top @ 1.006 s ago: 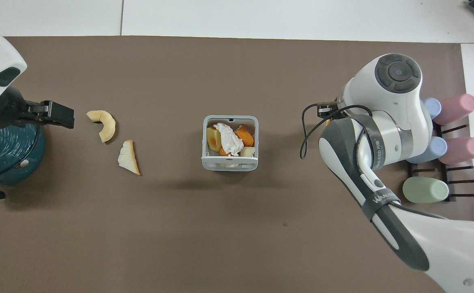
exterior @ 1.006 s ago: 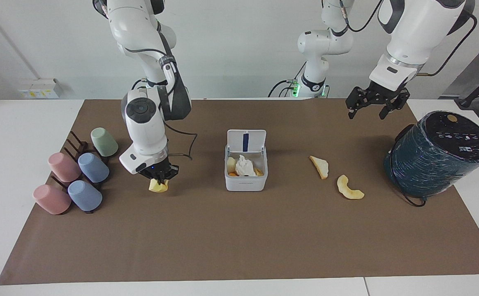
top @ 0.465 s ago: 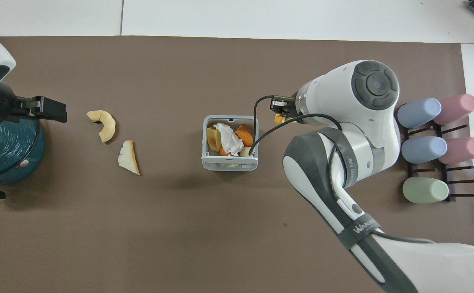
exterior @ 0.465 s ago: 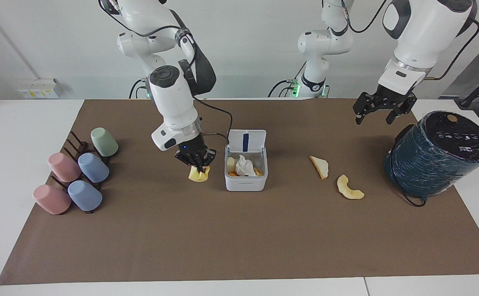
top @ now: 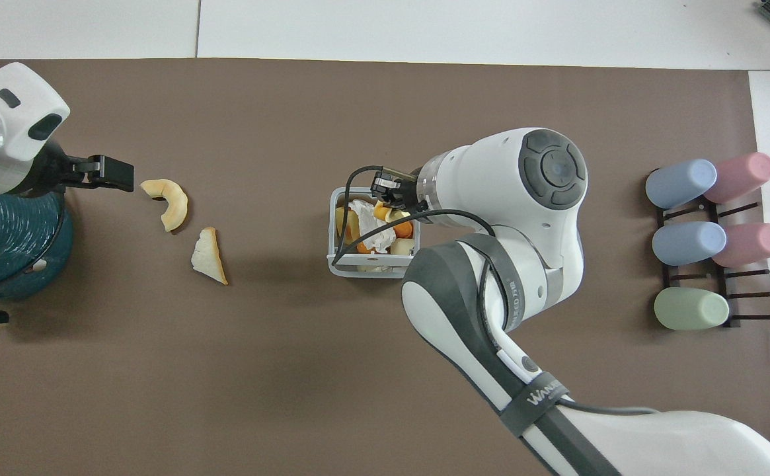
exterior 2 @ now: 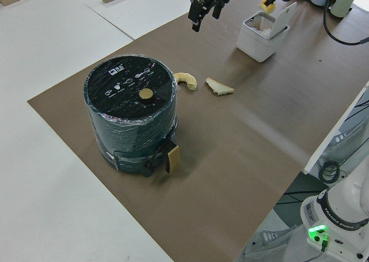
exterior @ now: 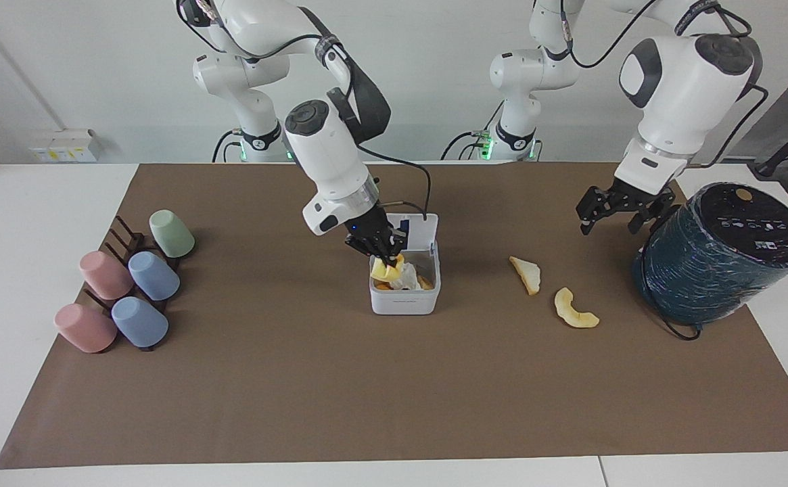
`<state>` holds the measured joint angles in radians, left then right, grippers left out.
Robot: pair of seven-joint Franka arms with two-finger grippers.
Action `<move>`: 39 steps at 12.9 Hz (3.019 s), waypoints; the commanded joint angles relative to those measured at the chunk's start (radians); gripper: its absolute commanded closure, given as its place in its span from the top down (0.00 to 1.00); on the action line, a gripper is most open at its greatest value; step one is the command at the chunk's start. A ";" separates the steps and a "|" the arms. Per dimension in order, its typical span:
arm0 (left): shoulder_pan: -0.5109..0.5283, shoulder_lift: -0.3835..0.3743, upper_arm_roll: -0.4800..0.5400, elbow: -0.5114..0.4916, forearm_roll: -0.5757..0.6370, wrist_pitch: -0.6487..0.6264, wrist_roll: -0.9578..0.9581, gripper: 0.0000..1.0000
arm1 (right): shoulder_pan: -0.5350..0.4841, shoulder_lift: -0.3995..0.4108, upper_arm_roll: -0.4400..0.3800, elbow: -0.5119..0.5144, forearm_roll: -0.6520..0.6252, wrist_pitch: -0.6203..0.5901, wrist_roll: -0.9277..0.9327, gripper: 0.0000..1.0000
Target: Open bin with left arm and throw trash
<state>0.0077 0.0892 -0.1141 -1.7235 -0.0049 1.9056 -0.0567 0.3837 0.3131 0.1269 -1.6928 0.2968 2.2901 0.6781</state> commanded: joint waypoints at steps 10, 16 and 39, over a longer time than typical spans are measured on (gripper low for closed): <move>0.043 0.225 -0.010 -0.192 0.014 0.478 -0.083 0.94 | 0.017 0.024 0.003 -0.024 0.042 0.028 0.018 1.00; 0.041 0.273 -0.010 -0.272 0.014 0.604 -0.250 0.86 | -0.058 0.012 -0.016 0.053 -0.112 0.031 -0.058 1.00; -0.439 0.293 -0.015 0.150 0.006 0.173 -0.978 0.00 | -0.388 -0.365 -0.174 0.056 -0.314 -0.673 -0.540 1.00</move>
<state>-0.3902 0.3711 -0.1440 -1.6048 -0.0046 2.0955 -0.9596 0.0007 -0.0126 -0.0285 -1.6232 -0.0185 1.6512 0.1836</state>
